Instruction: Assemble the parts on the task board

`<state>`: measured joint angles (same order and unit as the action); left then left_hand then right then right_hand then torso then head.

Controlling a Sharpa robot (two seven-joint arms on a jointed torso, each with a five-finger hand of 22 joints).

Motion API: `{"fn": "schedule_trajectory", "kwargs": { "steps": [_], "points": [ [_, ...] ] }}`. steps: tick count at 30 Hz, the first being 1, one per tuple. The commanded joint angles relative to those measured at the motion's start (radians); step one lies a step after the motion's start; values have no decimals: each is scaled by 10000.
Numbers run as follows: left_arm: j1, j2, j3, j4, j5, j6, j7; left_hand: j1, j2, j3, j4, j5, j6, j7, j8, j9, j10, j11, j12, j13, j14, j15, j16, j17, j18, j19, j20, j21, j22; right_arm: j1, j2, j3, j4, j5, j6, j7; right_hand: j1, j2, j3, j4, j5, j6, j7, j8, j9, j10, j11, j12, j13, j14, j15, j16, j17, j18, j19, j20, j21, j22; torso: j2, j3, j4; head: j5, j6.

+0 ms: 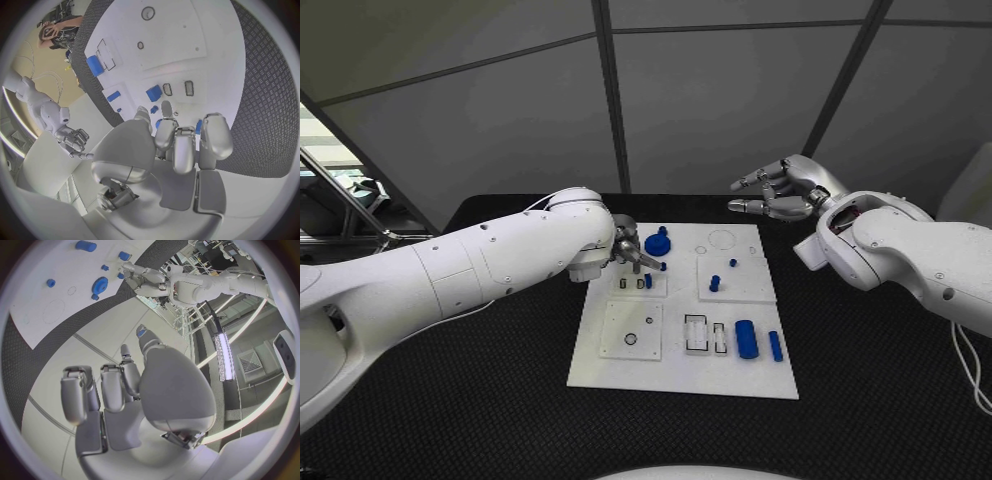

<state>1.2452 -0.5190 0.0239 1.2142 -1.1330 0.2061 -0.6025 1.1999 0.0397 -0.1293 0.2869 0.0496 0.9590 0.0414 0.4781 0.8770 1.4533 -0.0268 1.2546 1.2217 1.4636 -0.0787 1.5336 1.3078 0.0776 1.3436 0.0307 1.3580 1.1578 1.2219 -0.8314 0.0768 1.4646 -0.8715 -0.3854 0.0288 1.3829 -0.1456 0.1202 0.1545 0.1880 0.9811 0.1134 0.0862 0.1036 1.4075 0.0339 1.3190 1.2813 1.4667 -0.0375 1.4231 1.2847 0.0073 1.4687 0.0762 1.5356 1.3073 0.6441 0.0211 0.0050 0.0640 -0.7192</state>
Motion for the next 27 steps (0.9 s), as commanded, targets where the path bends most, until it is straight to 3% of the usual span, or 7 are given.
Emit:
{"fn": "schedule_trajectory", "kwargs": {
  "steps": [1,27],
  "points": [
    [20,59,-1,-68,-133,343,-135,-62,48,13,21,-4,-83,-10,15,24,38,17,1425,1973,924,-36,15,2180,55,-60,-11,25,-17,26,19,10,-2,-26,-41,0,-45,48,2,-64,65,29,10,-65,6,-68,-33,-52,-8,406,-60,-69,-11,99,605,-76,-58,1996,2,-4,25,-10,-27],
    [16,362,-114,-303,-133,848,-6,118,137,104,-28,5,-134,6,-29,222,-26,34,1327,1938,936,-18,50,2230,65,-120,8,10,-29,25,172,10,-85,-283,-146,24,-59,145,70,-163,164,42,10,-119,7,-53,-38,-68,-21,409,-66,-99,-35,94,618,-82,-53,2011,-8,-16,72,-58,-87]
  ]
}}
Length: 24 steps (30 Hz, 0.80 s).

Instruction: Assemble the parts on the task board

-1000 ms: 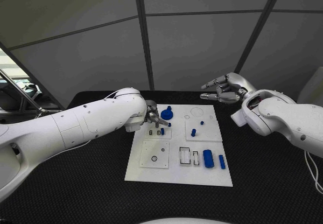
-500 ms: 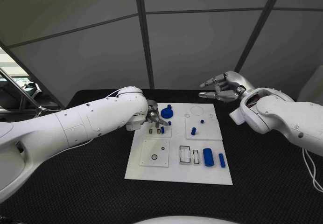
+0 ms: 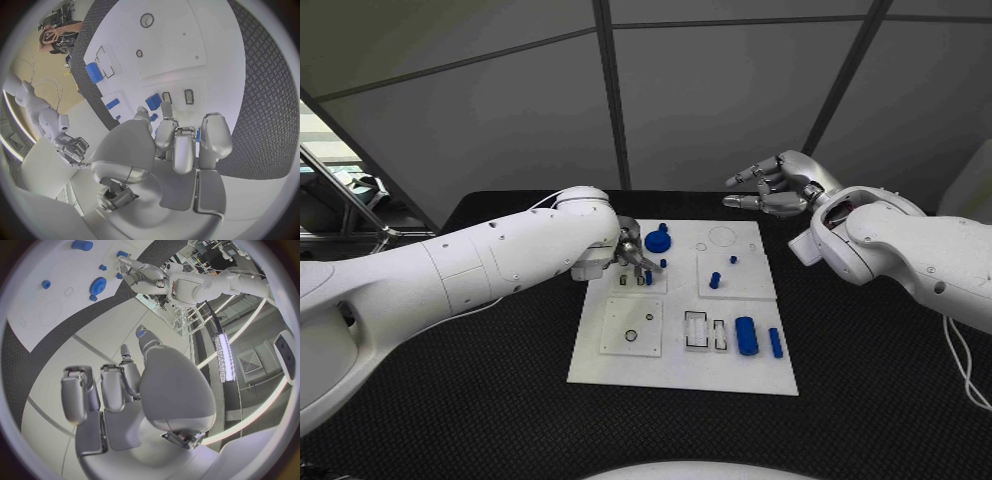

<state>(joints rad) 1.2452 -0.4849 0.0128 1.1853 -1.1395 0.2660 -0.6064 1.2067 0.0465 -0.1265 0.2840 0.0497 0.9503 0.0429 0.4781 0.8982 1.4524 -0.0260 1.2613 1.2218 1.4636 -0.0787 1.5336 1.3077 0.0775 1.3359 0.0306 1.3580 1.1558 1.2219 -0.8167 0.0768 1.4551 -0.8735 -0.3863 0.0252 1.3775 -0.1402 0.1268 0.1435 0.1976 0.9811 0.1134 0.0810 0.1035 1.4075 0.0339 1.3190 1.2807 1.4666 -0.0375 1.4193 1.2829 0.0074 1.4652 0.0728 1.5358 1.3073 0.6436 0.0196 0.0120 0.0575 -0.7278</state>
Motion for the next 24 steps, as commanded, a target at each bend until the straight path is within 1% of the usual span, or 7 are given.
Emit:
{"fn": "schedule_trajectory", "kwargs": {
  "steps": [1,10,14,18,21,22,24],
  "points": [
    [16,25,-5,-17,-67,261,40,51,70,76,1,5,-47,-10,-29,10,-16,25,1260,1938,936,-18,50,2231,66,-44,8,10,-9,24,32,10,11,-318,-150,59,-1,104,14,-65,79,44,10,-73,9,-51,-39,-67,-13,408,-68,-67,-24,93,654,-49,-54,2014,0,-1,6,-1,0],
    [16,60,-13,-20,-63,219,127,219,147,156,-45,10,-72,3,-72,125,-55,38,1197,1919,929,-5,37,2217,79,-102,23,-20,-49,24,100,9,-18,-509,-200,37,6,119,29,-86,93,48,10,-79,9,-53,-39,-74,-21,410,-69,-70,-26,96,647,-50,-63,2002,5,-3,37,-63,-6],
    [15,69,-15,-4,-27,47,233,597,404,397,-204,19,-69,-15,-119,265,-37,26,1205,1964,938,-10,59,2247,78,-105,30,-4,-1,24,144,9,-50,-526,-190,31,12,134,45,-108,107,53,11,-85,10,-45,-40,-68,-14,412,-70,-71,-23,95,651,-51,-60,2008,-1,-6,34,-50,-29],
    [15,72,-15,2,25,-63,298,887,557,572,-384,33,-80,-27,-185,385,-36,16,1185,1984,938,-18,58,2248,81,-114,26,0,24,23,172,9,-67,-532,-171,27,12,134,45,-108,107,53,11,-85,10,-45,-40,-68,-14,412,-70,-71,-23,95,651,-51,-60,2008,4,-8,29,-54,-26],
    [15,77,-15,0,111,-113,326,1081,659,702,-536,53,-90,-35,-247,464,-34,8,1170,1999,938,-24,59,2252,81,-116,21,5,47,23,184,9,-81,-534,-160,26,12,135,46,-109,108,54,11,-85,10,-45,-40,-68,-14,412,-70,-71,-23,95,651,-51,-60,2008,4,-6,43,-66,-25],
    [15,79,-15,-1,137,-126,339,1159,697,758,-598,156,-100,-41,-277,489,-35,2,1162,2004,939,-27,60,2253,81,-118,19,5,54,23,188,9,-86,-535,-155,26,16,143,55,-123,115,57,11,-89,11,-43,-40,-68,-14,413,-70,-73,-24,95,651,-51,-60,2007,1,-5,45,-68,-33],
    [14,83,-15,0,190,-138,371,1287,734,857,-707,536,-125,-48,-350,535,-43,-4,1137,2008,938,-32,58,2252,83,-128,15,1,59,23,195,9,-95,-535,-146,26,16,143,55,-123,115,57,11,-89,11,-43,-40,-68,-14,413,-70,-73,-24,95,651,-51,-60,2007,2,-6,52,-70,-38]
  ]
}}
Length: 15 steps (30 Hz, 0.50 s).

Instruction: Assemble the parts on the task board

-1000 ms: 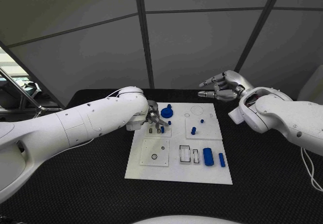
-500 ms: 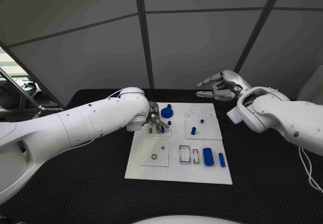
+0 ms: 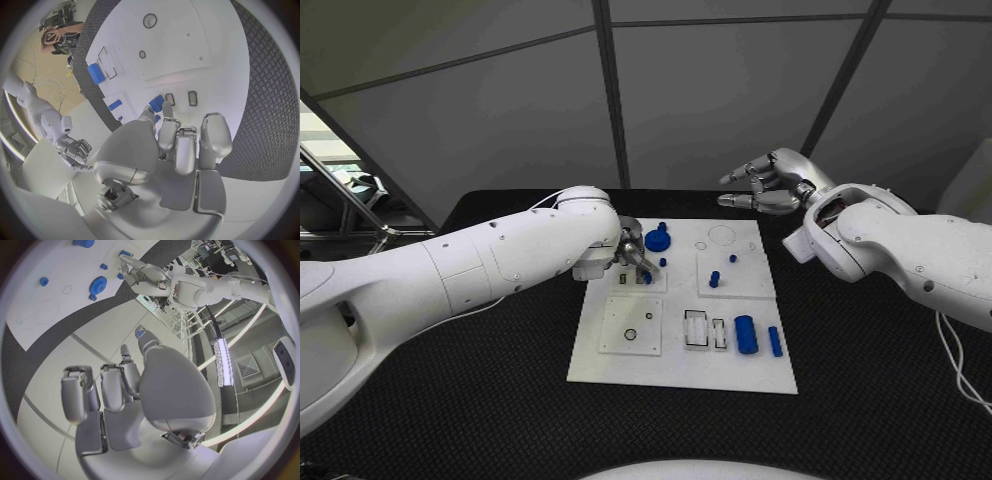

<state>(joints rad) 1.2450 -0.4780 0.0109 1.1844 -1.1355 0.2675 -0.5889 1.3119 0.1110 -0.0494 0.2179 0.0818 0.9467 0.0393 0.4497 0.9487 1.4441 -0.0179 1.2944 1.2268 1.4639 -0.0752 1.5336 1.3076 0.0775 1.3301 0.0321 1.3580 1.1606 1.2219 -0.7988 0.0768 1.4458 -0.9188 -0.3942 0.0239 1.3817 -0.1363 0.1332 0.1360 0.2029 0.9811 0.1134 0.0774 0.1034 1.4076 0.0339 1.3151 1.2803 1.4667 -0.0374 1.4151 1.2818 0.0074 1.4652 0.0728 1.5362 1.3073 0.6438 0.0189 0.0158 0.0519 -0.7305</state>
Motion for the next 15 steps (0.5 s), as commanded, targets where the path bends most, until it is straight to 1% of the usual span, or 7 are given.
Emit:
{"fn": "schedule_trajectory", "kwargs": {
  "steps": [1,2,6,10,12,14,15],
  "points": [
    [17,17,4,9,192,-153,211,294,93,131,-102,365,-99,-14,-103,49,32,-88,787,1954,934,-70,57,2253,85,-78,-2,-5,8,24,19,10,-6,-82,-61,37,-26,103,-8,-49,62,57,11,-52,12,-43,-40,-29,-9,412,-71,-31,-12,94,651,-51,-64,2007,4,0,18,-15,-12],
    [17,19,3,9,273,-140,230,430,88,227,-222,733,-129,-20,-178,73,12,-94,748,1944,932,-76,53,2249,87,-87,-8,-11,12,24,25,10,-12,-82,-52,35,-26,103,-8,-49,62,57,11,-52,12,-43,-40,-29,-9,412,-71,-31,-12,94,651,-51,-64,2007,5,1,21,-18,-13],
    [16,16,3,9,391,-73,270,622,30,439,-427,1502,-149,-19,-349,115,-23,-96,667,1931,931,-77,49,2250,91,-114,-12,-30,13,24,36,9,-24,-83,-23,23,-26,103,-8,-49,62,57,11,-52,12,-43,-40,-29,-9,412,-71,-31,-12,94,651,-51,-64,2007,1,0,19,-12,-29],
    [14,-14,3,38,506,-54,280,758,-41,699,-599,2126,-153,-13,-510,146,-65,-95,565,1901,927,-76,40,2243,92,-125,-13,-37,33,24,45,9,-41,-92,-38,33,-21,114,4,-67,75,64,10,-56,13,-36,-40,-22,-2,414,-72,-31,-9,93,654,-52,-62,2011,5,-2,21,-21,-34],
    [11,-25,3,59,542,-79,274,945,35,1067,-792,2597,-223,41,-627,183,-119,-69,462,1862,919,-64,25,2227,104,-164,-18,-68,2,23,51,8,-52,-91,-69,50,-24,114,5,-71,78,65,11,-57,13,-47,-40,-39,-22,413,-72,-36,-18,99,641,-53,-75,1991,5,-3,27,-17,-34],
    [6,-42,3,97,563,-94,276,949,-14,1459,-972,2858,-231,97,-706,278,-123,-26,415,1865,918,-20,25,2230,103,-179,8,-77,18,23,61,8,-66,-88,-86,63,-40,108,2,-75,82,60,14,-64,12,-57,-38,-56,-39,409,-71,-49,-40,104,630,-53,-88,1972,-2,4,33,-12,-26],
    [3,-52,3,121,570,-98,278,934,-37,1601,-1035,2899,-228,86,-728,316,-116,-15,408,1872,920,-17,29,2236,101,-183,24,-81,22,23,66,8,-72,-87,-91,67,-40,108,2,-75,82,60,14,-64,12,-57,-38,-56,-39,409,-71,-49,-40,104,630,-53,-88,1972,-7,7,33,-12,-22]
  ]
}}
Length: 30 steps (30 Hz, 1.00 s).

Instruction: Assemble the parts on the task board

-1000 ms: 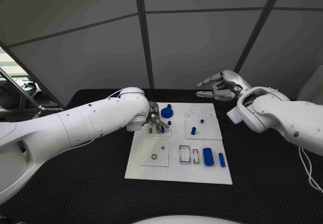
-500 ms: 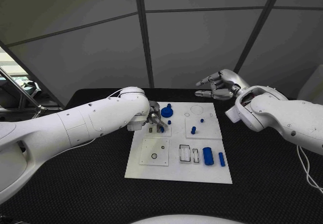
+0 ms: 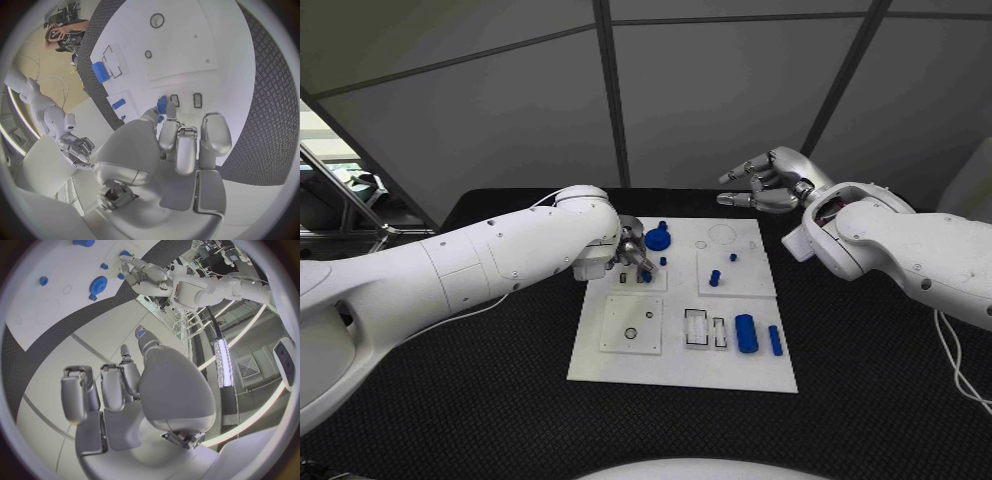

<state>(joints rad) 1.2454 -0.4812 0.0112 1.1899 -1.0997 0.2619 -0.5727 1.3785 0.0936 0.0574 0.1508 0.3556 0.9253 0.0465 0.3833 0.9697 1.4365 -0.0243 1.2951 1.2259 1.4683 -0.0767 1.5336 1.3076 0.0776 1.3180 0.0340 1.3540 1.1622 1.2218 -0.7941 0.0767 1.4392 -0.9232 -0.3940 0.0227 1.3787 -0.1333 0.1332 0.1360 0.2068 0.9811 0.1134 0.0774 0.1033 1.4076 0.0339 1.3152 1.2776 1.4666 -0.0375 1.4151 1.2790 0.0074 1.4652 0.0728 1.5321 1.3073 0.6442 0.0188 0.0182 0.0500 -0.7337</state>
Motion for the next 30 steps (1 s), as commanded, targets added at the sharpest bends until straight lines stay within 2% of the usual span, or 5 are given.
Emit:
{"fn": "schedule_trajectory", "kwargs": {
  "steps": [1,5,9,20,30],
  "points": [
    [-3,-34,1,94,217,-46,120,286,103,653,-445,214,-21,21,-82,136,-43,47,387,1880,876,-3,27,2235,98,-64,12,-42,14,24,22,9,-11,-42,-96,84,-10,79,2,-75,42,60,14,-64,12,-57,-38,-57,-13,409,-71,-50,-12,104,629,-53,-47,1973,-15,12,17,2,10],
    [-8,-111,1,212,229,-96,138,261,2,1146,-737,303,-31,68,-144,253,-55,77,321,1870,880,20,38,2250,98,-67,32,-43,42,24,34,9,-25,-34,-99,101,-30,77,-2,-77,43,59,15,-70,12,-57,-36,-59,-15,408,-70,-54,-18,107,624,-53,-54,1963,-3,-8,22,6,26],
    [-12,-262,2,408,233,-335,196,-65,-184,1864,-1092,383,30,102,-209,450,-15,105,308,1910,892,64,61,2279,93,-29,53,-11,145,23,35,8,-34,-29,-97,114,-30,77,-2,-77,43,59,15,-70,12,-57,-36,-59,-15,408,-70,-54,-18,107,624,-53,-54,1963,-5,0,18,15,40],
    [-55,-1056,4,1511,-6,-1962,499,-901,-652,3075,-1718,1122,228,80,-237,899,138,80,396,2041,944,22,169,2404,56,110,48,81,387,23,13,8,-80,19,-92,154,-87,84,-8,-76,36,60,18,-80,11,-51,-33,-56,-12,412,-68,-53,-9,105,628,-53,-51,1969,7,-3,47,38,31],
    [-348,-1604,0,2139,-732,-2770,284,-1240,-803,3512,-2008,1328,340,53,-240,1106,206,45,409,2076,972,-8,233,2477,29,219,21,152,547,21,-14,7,-107,24,-85,176,-112,87,-12,-75,27,61,18,-84,12,-48,-31,-55,-11,411,-68,-59,-17,103,634,-53,-46,1977,-8,24,98,50,-23]
  ]
}}
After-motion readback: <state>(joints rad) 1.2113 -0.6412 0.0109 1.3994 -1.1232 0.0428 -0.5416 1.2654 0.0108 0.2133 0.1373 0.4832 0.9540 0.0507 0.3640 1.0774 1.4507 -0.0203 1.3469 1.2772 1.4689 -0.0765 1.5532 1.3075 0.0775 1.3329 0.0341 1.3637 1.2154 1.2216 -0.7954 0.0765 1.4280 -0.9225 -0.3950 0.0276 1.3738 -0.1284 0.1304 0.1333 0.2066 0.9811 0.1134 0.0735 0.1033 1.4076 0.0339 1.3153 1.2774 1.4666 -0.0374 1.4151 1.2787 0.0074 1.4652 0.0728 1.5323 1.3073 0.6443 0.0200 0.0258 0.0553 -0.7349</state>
